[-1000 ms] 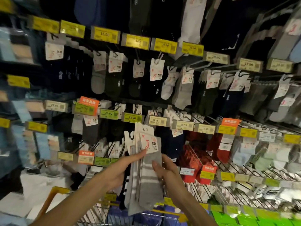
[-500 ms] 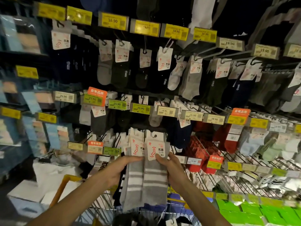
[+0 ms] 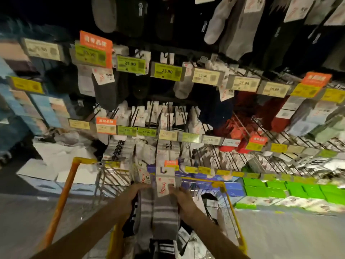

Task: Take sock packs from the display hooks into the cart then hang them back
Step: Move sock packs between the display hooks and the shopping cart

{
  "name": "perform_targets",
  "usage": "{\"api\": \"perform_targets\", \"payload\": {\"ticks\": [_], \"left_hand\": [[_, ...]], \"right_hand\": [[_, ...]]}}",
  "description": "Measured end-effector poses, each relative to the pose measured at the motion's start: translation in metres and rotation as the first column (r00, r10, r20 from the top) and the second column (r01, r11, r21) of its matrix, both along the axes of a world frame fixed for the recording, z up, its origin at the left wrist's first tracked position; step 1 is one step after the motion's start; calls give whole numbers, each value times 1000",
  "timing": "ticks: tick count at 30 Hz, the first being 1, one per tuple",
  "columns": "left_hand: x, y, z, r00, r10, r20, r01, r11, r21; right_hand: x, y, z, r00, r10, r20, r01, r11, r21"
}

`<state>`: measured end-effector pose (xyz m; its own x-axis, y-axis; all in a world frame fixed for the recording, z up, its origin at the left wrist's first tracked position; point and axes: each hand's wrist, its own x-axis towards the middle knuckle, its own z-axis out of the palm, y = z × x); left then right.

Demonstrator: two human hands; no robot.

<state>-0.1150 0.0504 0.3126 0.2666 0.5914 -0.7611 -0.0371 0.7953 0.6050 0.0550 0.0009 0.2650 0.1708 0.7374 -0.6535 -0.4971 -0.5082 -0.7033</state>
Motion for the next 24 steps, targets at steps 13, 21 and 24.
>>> {"api": "perform_targets", "payload": {"ticks": [13,21,24], "left_hand": [[46,63,-42,991,96,-94,-97,995,-8],[57,99,-53,997,64,-30,-65,998,-15],[60,108,-54,996,90,4,-90,996,-5]], "right_hand": [[34,77,-61,999,-16,-34,17,1000,21],[70,118,-62,997,-76,-32,80,987,141],[74,130,-58,997,-79,-25,81,984,157]]}}
